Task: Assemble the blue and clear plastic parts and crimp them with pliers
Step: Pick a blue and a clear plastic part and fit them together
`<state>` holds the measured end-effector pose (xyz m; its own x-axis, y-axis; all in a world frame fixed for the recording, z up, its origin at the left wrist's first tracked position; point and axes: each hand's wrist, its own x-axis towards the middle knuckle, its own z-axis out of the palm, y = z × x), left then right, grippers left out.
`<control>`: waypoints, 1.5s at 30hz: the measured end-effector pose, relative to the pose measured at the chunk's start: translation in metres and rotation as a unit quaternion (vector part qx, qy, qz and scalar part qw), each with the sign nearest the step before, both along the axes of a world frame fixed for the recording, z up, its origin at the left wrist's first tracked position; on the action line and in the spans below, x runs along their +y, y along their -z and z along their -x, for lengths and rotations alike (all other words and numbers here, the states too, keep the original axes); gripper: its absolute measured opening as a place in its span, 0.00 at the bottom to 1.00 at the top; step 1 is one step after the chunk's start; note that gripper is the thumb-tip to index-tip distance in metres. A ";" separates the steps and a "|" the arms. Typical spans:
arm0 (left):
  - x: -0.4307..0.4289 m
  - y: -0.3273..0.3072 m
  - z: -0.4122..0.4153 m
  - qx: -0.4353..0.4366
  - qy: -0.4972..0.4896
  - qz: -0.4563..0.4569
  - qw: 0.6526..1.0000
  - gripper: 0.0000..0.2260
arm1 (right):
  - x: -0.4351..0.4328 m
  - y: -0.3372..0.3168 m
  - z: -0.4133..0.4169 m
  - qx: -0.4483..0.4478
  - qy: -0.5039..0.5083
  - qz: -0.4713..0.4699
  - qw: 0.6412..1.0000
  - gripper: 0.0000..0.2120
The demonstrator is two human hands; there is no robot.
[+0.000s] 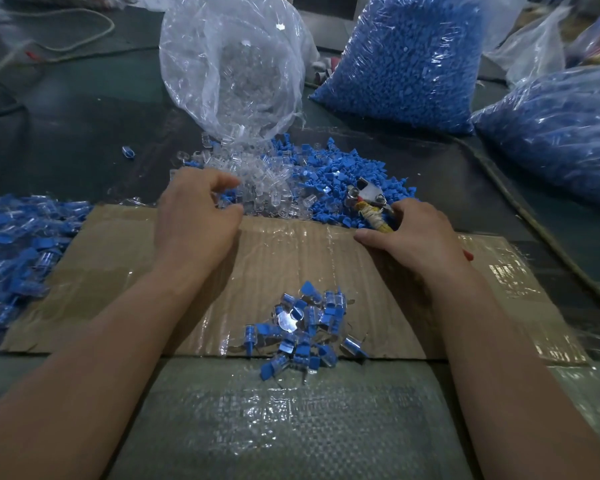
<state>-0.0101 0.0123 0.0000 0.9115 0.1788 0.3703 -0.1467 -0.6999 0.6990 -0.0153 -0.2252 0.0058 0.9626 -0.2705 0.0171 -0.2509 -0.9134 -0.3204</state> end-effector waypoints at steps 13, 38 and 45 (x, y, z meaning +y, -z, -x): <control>-0.003 -0.001 0.002 0.074 0.100 0.121 0.985 0.04 | 0.014 -0.003 0.003 -0.211 -0.077 0.022 0.974 0.17; -0.018 0.000 0.007 0.207 0.215 0.462 0.835 0.06 | 0.057 -0.010 0.019 -0.229 -0.193 -0.191 0.935 0.06; -0.021 -0.007 0.010 0.194 0.240 0.414 0.856 0.08 | 0.067 -0.011 0.027 -0.190 -0.211 -0.217 0.934 0.03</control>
<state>-0.0202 -0.0086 0.0066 0.9794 -0.1957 -0.0488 0.0763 0.1354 0.9878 -0.0426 -0.1580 0.0170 0.9317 0.0712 0.3562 0.3095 -0.6689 -0.6758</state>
